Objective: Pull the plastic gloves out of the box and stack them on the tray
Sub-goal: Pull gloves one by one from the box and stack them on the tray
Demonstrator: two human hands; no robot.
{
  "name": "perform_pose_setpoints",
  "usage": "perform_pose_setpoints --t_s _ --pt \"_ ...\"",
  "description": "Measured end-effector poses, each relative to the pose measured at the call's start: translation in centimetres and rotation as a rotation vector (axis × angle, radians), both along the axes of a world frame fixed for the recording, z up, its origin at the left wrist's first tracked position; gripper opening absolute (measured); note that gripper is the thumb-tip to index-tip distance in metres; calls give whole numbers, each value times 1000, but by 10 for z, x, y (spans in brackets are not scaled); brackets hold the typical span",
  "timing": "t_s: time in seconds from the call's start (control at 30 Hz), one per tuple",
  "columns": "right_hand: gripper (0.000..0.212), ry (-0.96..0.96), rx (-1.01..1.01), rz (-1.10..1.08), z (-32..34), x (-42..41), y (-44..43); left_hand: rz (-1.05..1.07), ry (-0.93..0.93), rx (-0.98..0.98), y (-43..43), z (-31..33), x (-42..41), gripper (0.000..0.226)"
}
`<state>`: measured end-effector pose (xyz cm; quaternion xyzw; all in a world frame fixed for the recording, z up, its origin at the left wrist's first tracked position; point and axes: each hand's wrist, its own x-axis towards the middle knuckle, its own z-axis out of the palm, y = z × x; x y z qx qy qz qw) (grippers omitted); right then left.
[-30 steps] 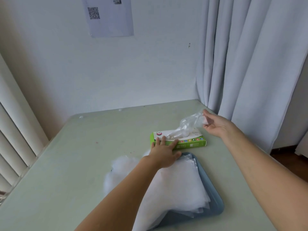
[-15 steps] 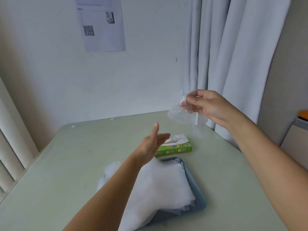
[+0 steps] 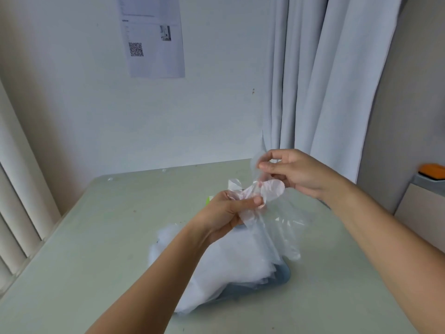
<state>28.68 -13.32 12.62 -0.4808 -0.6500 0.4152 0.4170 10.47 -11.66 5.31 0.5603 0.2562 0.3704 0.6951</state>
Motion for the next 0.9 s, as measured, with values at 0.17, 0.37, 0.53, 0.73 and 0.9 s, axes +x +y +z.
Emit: perform_pose_setpoints --t_s 0.17,0.37,0.53,0.73,0.9 --pt "77 782 -483 37 -48 -5 -2 255 -48 -66 -10 -2 -18 15" --pt "98 934 -612 139 -101 -27 -22 446 -242 -262 -15 1 -43 25" --pt "48 920 -482 153 -96 -63 -16 596 -302 -198 -26 -7 -60 20" --pt "36 590 -298 200 -67 -90 -6 741 -257 -53 -47 -8 -98 12" --pt "21 274 -382 93 -79 -84 17 772 81 -55 -68 -31 -120 15"
